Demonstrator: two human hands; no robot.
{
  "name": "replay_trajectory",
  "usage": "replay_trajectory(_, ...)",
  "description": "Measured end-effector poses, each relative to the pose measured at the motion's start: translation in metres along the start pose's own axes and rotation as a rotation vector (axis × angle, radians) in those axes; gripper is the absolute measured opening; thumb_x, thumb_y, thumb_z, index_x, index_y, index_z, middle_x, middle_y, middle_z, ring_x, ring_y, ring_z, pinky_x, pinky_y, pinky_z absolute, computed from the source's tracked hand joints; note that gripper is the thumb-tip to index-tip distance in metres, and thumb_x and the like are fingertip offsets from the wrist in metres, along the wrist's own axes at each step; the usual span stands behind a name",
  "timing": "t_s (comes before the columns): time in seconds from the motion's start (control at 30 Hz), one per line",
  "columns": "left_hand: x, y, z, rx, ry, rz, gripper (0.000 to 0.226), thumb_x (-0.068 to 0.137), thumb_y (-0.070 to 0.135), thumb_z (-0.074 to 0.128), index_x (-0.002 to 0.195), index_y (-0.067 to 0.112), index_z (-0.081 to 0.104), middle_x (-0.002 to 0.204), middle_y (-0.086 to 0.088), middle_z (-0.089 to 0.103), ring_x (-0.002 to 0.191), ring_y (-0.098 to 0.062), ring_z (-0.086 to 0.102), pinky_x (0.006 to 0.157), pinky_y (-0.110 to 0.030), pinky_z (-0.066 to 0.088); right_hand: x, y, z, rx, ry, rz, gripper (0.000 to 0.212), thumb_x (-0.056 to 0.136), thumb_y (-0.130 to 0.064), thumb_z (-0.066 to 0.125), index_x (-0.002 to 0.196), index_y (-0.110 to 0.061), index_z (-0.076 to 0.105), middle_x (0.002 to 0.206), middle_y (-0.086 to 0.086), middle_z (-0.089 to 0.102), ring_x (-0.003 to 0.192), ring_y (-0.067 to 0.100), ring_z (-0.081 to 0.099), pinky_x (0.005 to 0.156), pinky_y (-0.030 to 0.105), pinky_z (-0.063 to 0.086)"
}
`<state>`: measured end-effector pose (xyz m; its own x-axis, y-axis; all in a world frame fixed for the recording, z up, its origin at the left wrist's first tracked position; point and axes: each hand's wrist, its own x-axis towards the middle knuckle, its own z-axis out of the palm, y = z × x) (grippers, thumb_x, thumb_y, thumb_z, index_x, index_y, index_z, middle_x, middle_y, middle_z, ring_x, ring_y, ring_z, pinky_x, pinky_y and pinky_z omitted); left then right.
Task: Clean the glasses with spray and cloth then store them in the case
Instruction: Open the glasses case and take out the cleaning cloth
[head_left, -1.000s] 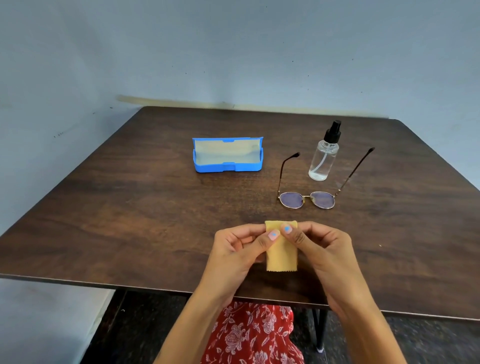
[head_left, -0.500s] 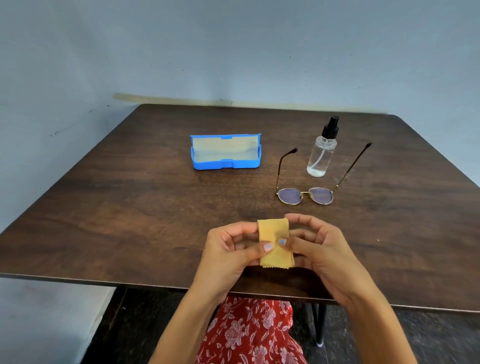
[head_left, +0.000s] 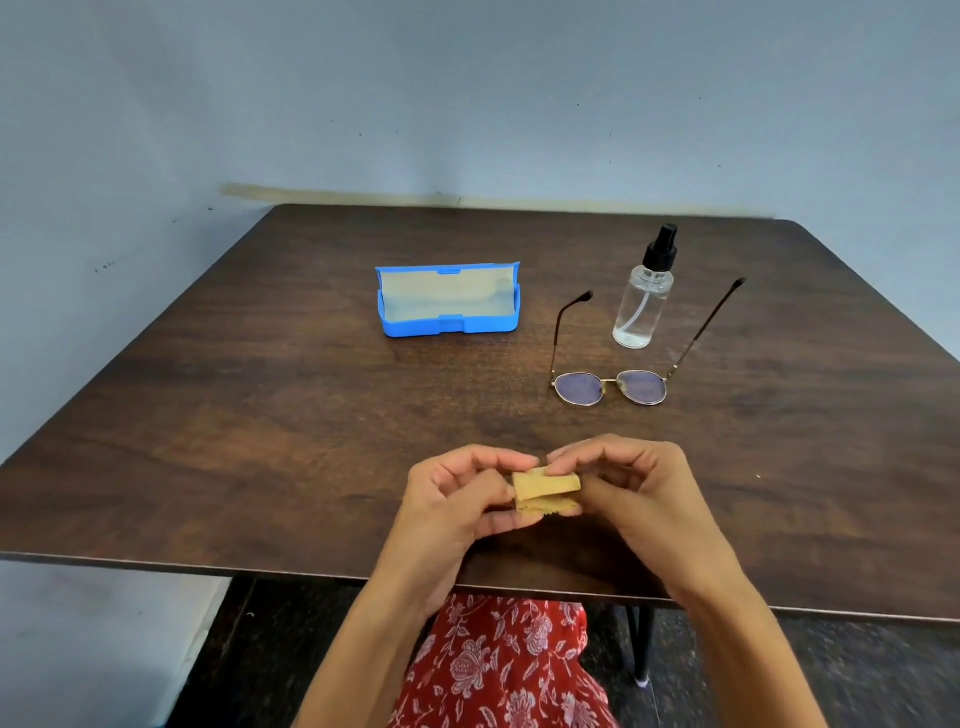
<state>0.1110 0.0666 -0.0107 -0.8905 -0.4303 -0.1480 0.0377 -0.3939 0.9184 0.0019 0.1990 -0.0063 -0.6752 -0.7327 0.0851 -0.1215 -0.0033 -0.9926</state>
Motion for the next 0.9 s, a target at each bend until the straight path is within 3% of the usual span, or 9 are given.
replay_trajectory(0.1, 0.003, 0.0, 0.004, -0.025, 0.052, -0.006, 0.019, 0.071, 0.022, 0.068, 0.079, 0.008, 0.076, 0.09, -0.014, 0.074, 0.086, -0.021, 0.071, 0.069, -0.026, 0.058, 0.001, 0.004, 0.0, -0.048, 0.04, 0.03, 0.036, 0.084, 0.006, 0.054, 0.074, -0.02, 0.077, 0.092, -0.007, 0.073, 0.088, 0.009, 0.068, 0.067, 0.016, 0.053)
replay_trajectory(0.2, 0.006, -0.005, 0.005, 0.087, 0.148, 0.022, 0.015, 0.07, 0.014, 0.073, 0.083, 0.01, 0.076, 0.089, -0.007, 0.075, 0.087, -0.018, 0.072, 0.07, -0.024, 0.058, 0.002, 0.008, 0.0, -0.036, 0.061, 0.071, 0.023, 0.084, -0.008, 0.062, 0.077, -0.023, 0.078, 0.094, -0.009, 0.072, 0.087, 0.008, 0.068, 0.072, 0.018, 0.053)
replay_trajectory(0.4, 0.006, -0.011, 0.005, 0.682, 0.204, 0.336, 0.019, 0.079, 0.004, 0.072, 0.093, 0.017, 0.074, 0.098, 0.013, 0.069, 0.092, 0.005, 0.064, 0.073, -0.007, 0.049, 0.0, 0.017, 0.003, -0.299, 0.098, -0.025, 0.02, 0.075, -0.013, 0.077, 0.082, -0.031, 0.076, 0.096, -0.012, 0.068, 0.089, 0.0, 0.066, 0.075, 0.013, 0.052)
replay_trajectory(0.53, 0.005, -0.016, 0.005, 1.064, 0.233, 0.49, 0.019, 0.083, 0.017, 0.069, 0.101, 0.023, 0.073, 0.105, 0.018, 0.065, 0.103, 0.003, 0.054, 0.088, -0.006, 0.039, 0.0, 0.02, 0.006, -0.43, 0.108, -0.085, 0.016, 0.077, -0.013, 0.075, 0.088, -0.024, 0.076, 0.101, -0.014, 0.063, 0.081, -0.005, 0.065, 0.072, 0.006, 0.048)
replay_trajectory(0.67, 0.005, -0.018, 0.003, 1.253, 0.237, 0.471, 0.022, 0.085, 0.026, 0.065, 0.106, 0.027, 0.07, 0.119, 0.015, 0.057, 0.112, 0.002, 0.038, 0.088, -0.002, 0.026, 0.001, 0.019, 0.004, -0.57, 0.108, -0.108, 0.016, 0.079, -0.013, 0.073, 0.091, -0.022, 0.076, 0.103, -0.013, 0.058, 0.083, -0.008, 0.057, 0.071, 0.0, 0.039)
replay_trajectory(0.73, 0.001, -0.018, 0.01, 1.278, 0.29, 0.511, 0.022, 0.084, 0.022, 0.066, 0.105, 0.027, 0.071, 0.118, 0.014, 0.057, 0.111, 0.002, 0.039, 0.089, -0.006, 0.03, -0.002, 0.017, -0.001, -0.575, 0.092, -0.105, 0.016, 0.08, -0.015, 0.073, 0.092, -0.025, 0.075, 0.104, -0.015, 0.057, 0.08, -0.007, 0.058, 0.071, 0.0, 0.04)
replay_trajectory(0.8, -0.003, -0.019, 0.026, 1.15, 0.324, 0.679, 0.018, 0.081, 0.017, 0.066, 0.097, 0.024, 0.072, 0.107, 0.012, 0.063, 0.102, -0.001, 0.051, 0.088, -0.012, 0.04, -0.007, 0.012, -0.015, -0.518, 0.143, -0.1, 0.015, 0.079, -0.017, 0.073, 0.088, -0.028, 0.075, 0.098, -0.015, 0.062, 0.077, -0.003, 0.062, 0.071, 0.004, 0.044)
replay_trajectory(0.87, -0.005, -0.028, 0.051, 0.954, 0.238, 0.782, 0.017, 0.08, 0.017, 0.063, 0.093, 0.022, 0.073, 0.096, 0.012, 0.067, 0.09, -0.001, 0.06, 0.082, -0.015, 0.047, -0.011, 0.005, -0.043, -0.439, 0.271, -0.073, 0.014, 0.077, -0.017, 0.074, 0.078, -0.031, 0.074, 0.086, -0.015, 0.07, 0.076, -0.003, 0.064, 0.07, 0.007, 0.045)
replay_trajectory(0.9, -0.004, -0.034, 0.066, 0.853, 0.139, 0.753, 0.019, 0.08, 0.017, 0.062, 0.095, 0.022, 0.072, 0.094, 0.012, 0.068, 0.087, -0.001, 0.062, 0.078, -0.018, 0.05, -0.012, 0.002, -0.06, -0.437, 0.343, -0.047, 0.015, 0.077, -0.018, 0.074, 0.073, -0.032, 0.073, 0.082, -0.018, 0.071, 0.074, -0.006, 0.064, 0.069, 0.006, 0.045)
